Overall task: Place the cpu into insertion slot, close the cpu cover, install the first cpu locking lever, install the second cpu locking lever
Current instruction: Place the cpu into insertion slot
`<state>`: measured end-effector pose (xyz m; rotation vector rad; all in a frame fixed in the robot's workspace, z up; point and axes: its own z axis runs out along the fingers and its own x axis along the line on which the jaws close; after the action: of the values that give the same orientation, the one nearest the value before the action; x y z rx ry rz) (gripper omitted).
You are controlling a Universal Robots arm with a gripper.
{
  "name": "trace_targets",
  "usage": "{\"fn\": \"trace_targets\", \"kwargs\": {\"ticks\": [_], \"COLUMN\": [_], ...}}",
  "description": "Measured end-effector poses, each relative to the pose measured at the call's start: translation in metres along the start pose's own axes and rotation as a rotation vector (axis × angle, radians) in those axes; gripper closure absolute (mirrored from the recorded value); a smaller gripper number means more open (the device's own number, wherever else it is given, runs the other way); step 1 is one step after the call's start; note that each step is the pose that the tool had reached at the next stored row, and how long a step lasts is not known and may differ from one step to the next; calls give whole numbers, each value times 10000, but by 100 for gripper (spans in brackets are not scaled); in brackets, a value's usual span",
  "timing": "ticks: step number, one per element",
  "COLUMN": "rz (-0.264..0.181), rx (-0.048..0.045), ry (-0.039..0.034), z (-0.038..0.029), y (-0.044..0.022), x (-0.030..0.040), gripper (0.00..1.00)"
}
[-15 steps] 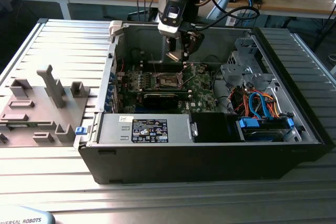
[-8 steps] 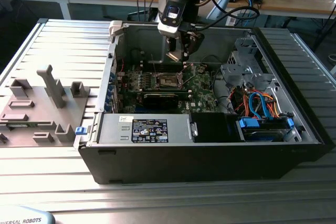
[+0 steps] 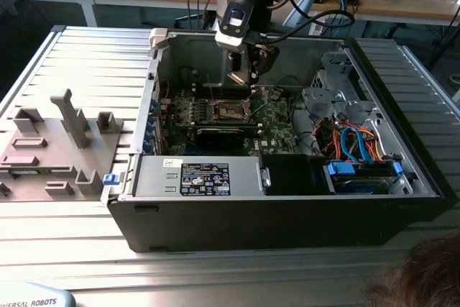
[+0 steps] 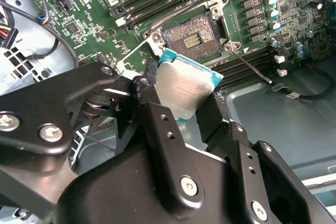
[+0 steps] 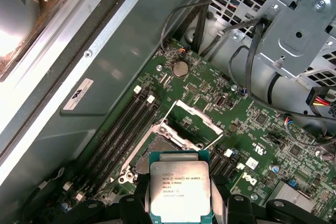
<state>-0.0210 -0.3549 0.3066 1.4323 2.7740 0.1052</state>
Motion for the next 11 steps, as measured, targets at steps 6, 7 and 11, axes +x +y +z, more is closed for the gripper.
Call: {"fn": "trace_targets", "kwargs": {"ticks": [6, 7, 11], "rz": [55, 58, 82], "rx": [-1, -1, -1], "ry": [-4, -4, -6], "z": [5, 5, 7], "y": [0, 0, 0], "x": [0, 0, 0], "gripper": [46, 46, 46]}}
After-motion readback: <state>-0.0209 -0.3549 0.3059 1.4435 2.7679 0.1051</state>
